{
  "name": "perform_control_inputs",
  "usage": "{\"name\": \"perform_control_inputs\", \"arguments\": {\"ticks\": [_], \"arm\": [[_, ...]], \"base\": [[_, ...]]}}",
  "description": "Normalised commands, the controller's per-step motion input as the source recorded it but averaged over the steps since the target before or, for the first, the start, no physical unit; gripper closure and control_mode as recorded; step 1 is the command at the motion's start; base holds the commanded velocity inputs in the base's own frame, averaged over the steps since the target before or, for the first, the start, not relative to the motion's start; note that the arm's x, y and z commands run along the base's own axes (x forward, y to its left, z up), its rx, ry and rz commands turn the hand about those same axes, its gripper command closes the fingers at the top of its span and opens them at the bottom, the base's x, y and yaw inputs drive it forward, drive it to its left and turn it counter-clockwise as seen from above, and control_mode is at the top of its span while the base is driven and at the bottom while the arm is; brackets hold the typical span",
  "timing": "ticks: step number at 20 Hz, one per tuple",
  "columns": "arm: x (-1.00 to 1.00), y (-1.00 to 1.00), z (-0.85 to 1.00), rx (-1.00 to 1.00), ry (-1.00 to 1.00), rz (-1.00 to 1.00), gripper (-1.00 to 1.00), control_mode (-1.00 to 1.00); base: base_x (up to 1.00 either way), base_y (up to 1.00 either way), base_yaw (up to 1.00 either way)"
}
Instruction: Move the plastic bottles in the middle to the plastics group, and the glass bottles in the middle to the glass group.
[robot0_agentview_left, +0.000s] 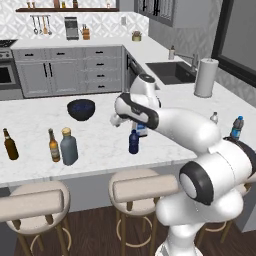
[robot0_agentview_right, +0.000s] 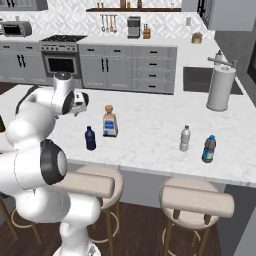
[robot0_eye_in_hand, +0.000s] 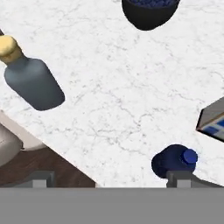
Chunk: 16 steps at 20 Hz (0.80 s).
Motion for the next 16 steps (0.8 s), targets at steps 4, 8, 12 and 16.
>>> {"name": "perform_control_inputs", "arguments": {"ticks": [4, 8, 12, 16], "arm": [[-0.06, -0.61, -0.26, -0.03, 0.04, -0.44, -1.0, -1.0], [-0.09, -0.4, -0.36, 0.0, 0.01, -0.33, -1.0, -1.0], [0.0, -0.14, -0.54, 0.0, 0.02, -0.28, -1.0, -1.0], [0.29, -0.16, -0.33, 0.0, 0.04, -0.08, -1.0, -1.0]], "base": [[0.0, 0.0, 0.0], [0.0, 0.0, 0.0], [0.0, 0.0, 0.0], [0.0, 0.0, 0.0]]}}
